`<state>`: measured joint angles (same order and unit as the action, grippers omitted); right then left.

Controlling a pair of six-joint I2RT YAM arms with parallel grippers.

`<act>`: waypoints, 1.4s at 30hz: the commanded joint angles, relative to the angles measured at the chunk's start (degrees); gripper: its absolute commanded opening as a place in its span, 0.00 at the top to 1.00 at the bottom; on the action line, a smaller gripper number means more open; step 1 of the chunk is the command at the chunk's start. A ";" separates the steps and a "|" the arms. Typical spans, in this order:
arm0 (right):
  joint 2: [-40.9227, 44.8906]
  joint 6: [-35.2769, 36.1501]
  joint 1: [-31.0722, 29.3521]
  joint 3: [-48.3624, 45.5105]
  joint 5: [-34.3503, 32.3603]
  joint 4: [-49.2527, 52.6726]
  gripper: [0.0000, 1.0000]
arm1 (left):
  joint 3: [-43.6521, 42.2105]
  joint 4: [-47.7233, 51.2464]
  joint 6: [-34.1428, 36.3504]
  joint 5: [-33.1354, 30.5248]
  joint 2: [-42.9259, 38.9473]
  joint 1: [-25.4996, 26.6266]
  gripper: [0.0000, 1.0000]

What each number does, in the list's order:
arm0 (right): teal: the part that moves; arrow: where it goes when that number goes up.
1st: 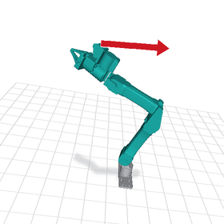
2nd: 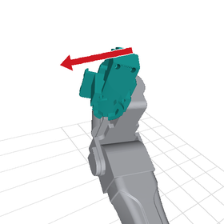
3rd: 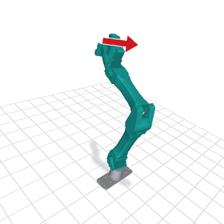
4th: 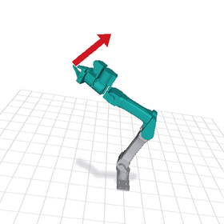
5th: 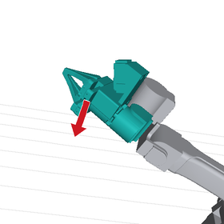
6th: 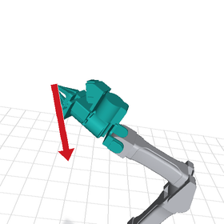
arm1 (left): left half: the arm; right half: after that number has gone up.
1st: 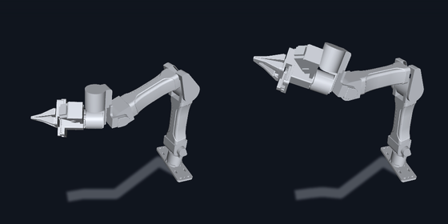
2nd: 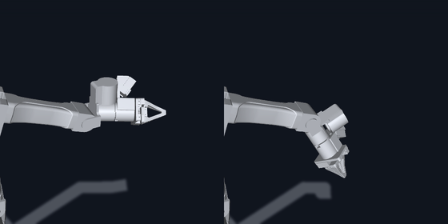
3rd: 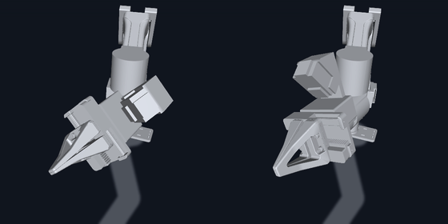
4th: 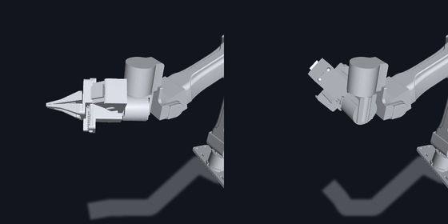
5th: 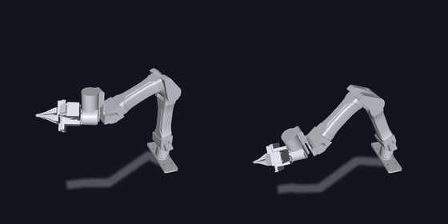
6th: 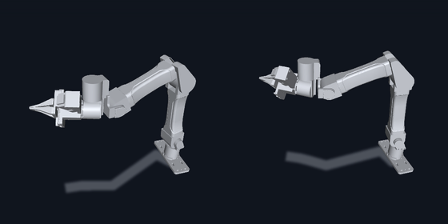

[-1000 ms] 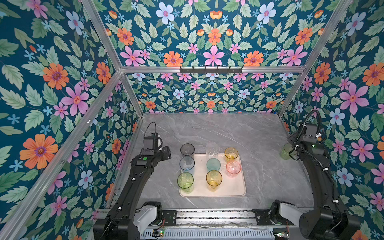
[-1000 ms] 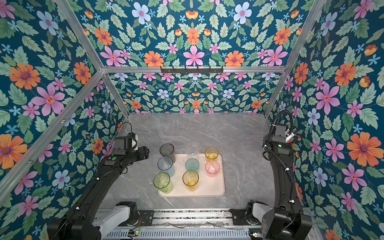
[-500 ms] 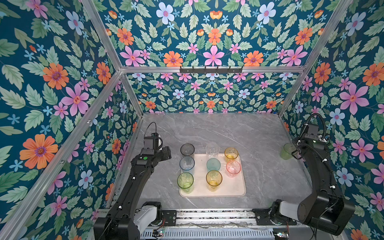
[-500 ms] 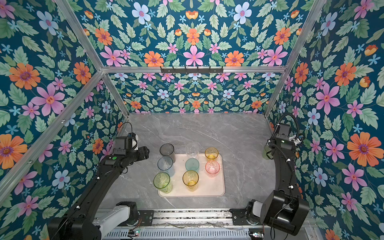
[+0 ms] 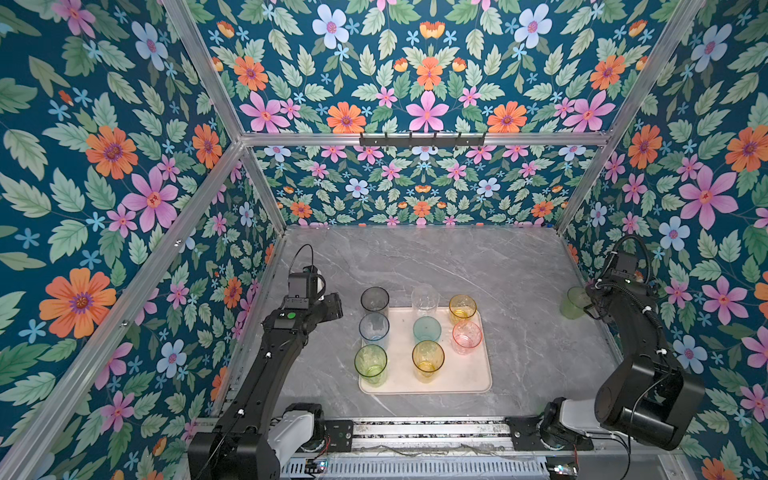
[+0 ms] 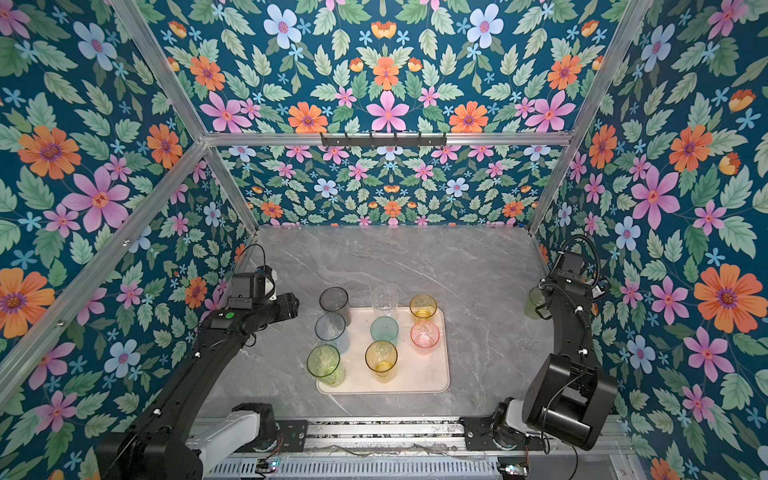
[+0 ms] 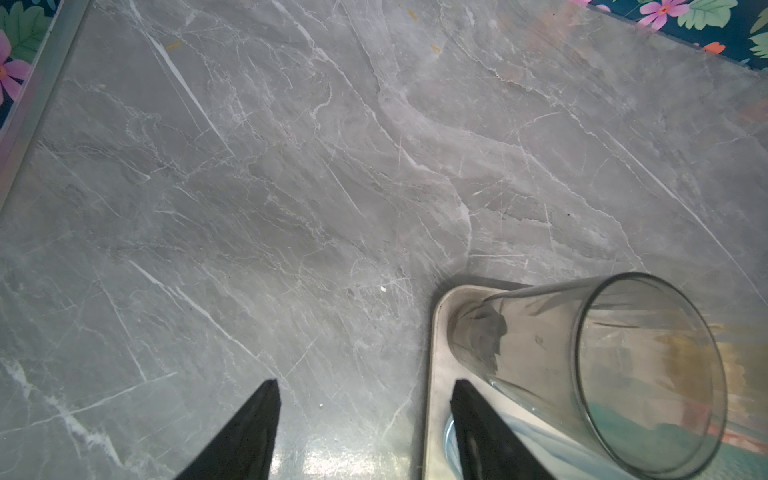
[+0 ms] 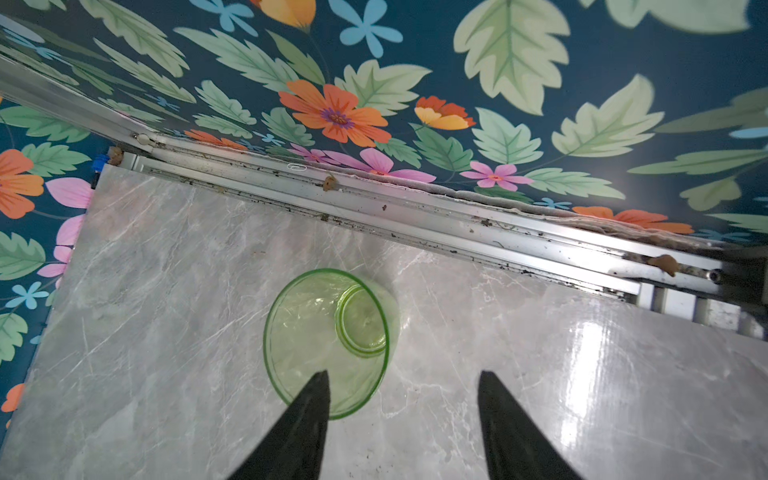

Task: Place the glasses into the tray
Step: 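Lower the right gripper onto the green glass rim and close it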

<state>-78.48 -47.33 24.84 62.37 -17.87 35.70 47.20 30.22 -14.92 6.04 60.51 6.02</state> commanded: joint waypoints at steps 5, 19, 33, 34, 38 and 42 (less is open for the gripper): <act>-3.48 -0.61 0.40 -0.18 0.32 -2.79 0.43 | 0.17 -0.69 0.33 -0.20 0.27 -0.05 0.31; -8.96 -1.29 0.56 -0.41 2.44 -4.58 0.48 | 0.18 -0.69 0.44 -0.33 0.44 -0.05 0.32; -12.72 -1.32 0.59 0.30 3.25 -5.39 0.56 | 0.09 -0.65 0.41 -0.24 0.37 -0.04 0.31; -13.13 -1.26 0.64 0.45 3.44 -5.26 0.58 | 0.09 -0.67 0.42 -0.22 0.30 -0.05 0.31; -14.29 -1.19 0.63 0.72 3.69 -5.02 0.69 | 0.16 -0.69 0.42 -0.16 0.37 -0.05 0.31; -14.40 -1.03 0.57 0.13 5.22 -6.30 0.70 | 0.09 -0.69 0.46 -0.07 0.52 -0.05 0.31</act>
<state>-92.64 -47.59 25.41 62.61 -13.56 30.81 47.20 30.24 -14.92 6.04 60.90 6.02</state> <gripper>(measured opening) 0.305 0.686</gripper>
